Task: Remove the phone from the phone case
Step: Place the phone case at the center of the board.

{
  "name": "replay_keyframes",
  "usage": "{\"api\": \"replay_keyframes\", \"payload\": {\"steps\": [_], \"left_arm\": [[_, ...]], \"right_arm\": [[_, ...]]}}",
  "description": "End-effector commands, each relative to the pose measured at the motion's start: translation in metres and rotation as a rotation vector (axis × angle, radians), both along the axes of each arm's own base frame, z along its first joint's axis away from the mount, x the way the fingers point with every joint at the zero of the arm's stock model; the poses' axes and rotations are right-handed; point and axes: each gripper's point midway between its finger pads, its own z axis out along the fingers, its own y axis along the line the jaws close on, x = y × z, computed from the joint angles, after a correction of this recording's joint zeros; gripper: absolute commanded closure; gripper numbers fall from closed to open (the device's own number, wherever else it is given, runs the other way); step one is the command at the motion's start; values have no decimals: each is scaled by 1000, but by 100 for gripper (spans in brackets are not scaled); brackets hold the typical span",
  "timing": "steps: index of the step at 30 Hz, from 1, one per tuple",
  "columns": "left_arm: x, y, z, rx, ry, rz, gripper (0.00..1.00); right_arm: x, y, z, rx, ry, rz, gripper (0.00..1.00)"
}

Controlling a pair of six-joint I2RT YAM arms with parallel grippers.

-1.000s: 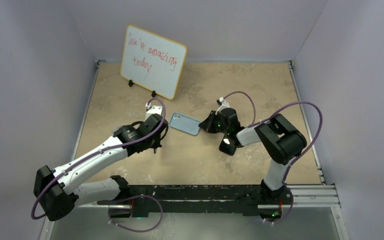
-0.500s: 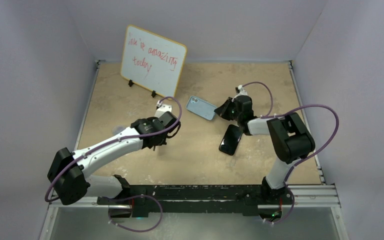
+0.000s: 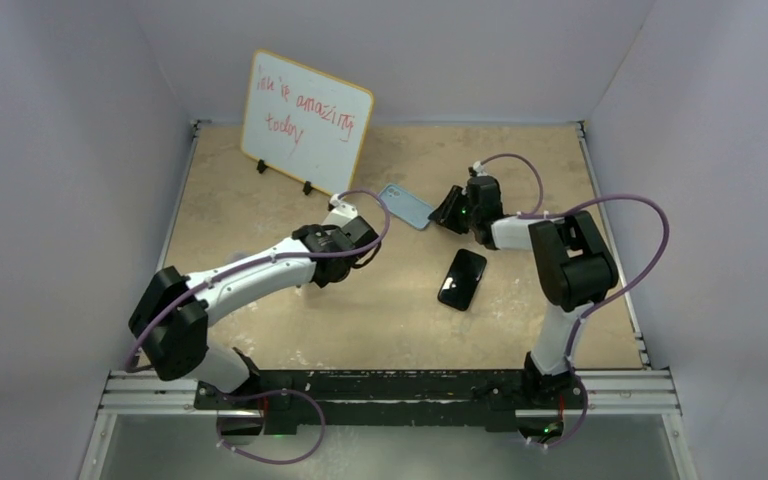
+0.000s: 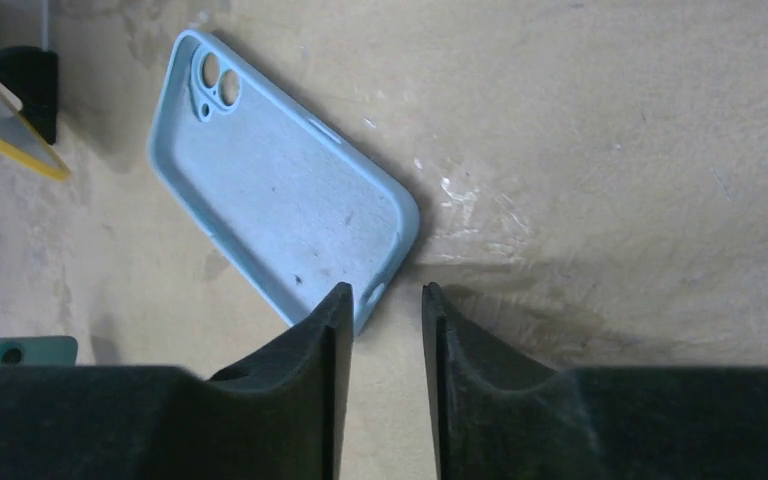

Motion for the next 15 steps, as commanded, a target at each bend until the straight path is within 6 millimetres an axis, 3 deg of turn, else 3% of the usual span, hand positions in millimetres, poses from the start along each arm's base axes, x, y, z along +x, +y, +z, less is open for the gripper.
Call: {"api": "replay_keyframes", "payload": {"steps": [1,4,10,15], "left_arm": [[12,-2,4,68,-36,-23,100],[12,-6,-4,87,-15,-34,100],[12,-16,-16,105,12,-57,100],[12,-25,-30,140,30,-65,100]], "right_arm": [[0,-14,-1,-48,25,-22,60],[-4,-20,8,-79,6,-22,46],[-20,-31,40,-134,-89,5,33],[-58,-24,59,-29,-147,53,26]]}}
